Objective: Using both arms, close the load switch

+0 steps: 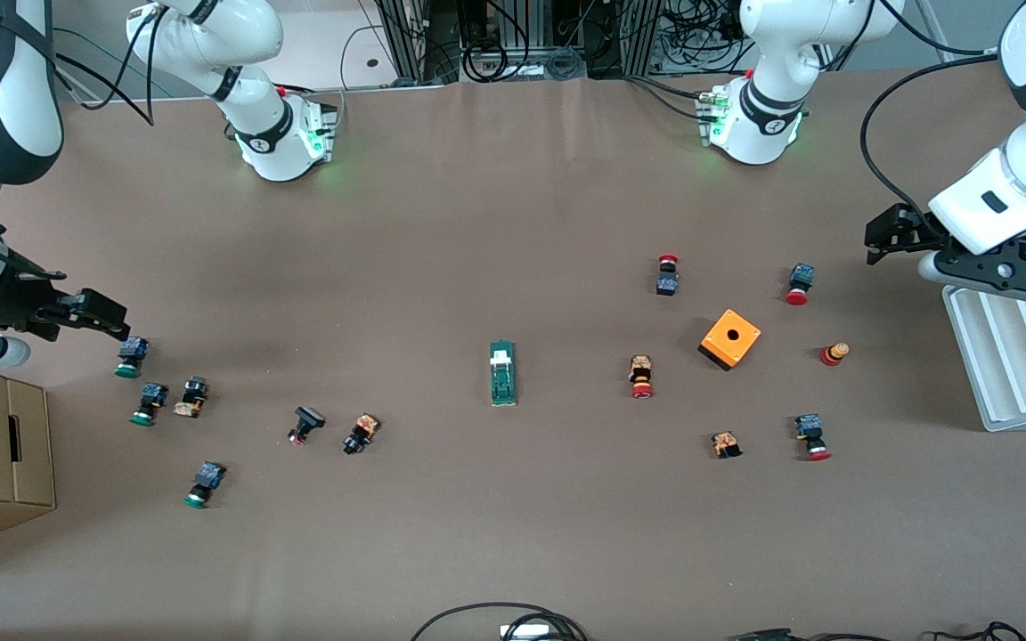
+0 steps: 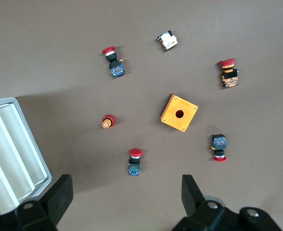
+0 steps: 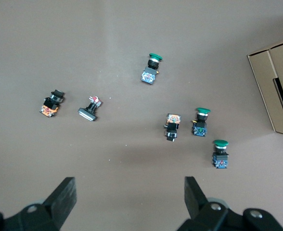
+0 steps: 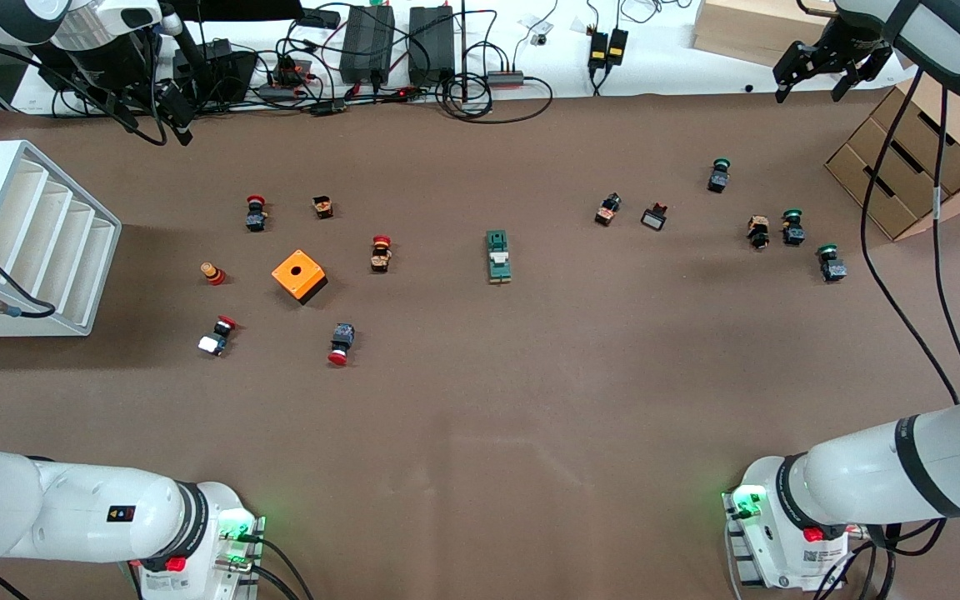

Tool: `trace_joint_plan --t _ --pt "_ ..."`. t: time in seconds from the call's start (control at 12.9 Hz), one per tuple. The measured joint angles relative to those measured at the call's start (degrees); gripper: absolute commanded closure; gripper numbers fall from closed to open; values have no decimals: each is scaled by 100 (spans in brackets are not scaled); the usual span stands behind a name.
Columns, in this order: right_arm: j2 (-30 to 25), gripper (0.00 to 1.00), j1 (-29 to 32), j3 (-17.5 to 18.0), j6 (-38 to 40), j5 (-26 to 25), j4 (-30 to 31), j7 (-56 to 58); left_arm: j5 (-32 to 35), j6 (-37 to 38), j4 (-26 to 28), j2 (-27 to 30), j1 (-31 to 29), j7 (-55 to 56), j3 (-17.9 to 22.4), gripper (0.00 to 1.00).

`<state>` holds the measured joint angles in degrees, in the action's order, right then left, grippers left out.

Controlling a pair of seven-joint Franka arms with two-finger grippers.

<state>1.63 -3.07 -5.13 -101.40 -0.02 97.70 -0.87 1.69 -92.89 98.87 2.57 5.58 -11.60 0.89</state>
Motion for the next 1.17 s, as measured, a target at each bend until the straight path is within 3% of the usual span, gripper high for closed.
trace_joint_plan --t 0.62,0.78,1.17 --pt "0 0 -5 8 -1 0 0 0 -17 0 -2 0 2 13 -66 0" --pt "0 0 -5 6 -1 0 0 0 -45 -2 -6 1 7 447 -353 0" --pt "0 0 -2 1 -2 0 0 0 -57 -450 -9 -31 45 2594 -1628 0"
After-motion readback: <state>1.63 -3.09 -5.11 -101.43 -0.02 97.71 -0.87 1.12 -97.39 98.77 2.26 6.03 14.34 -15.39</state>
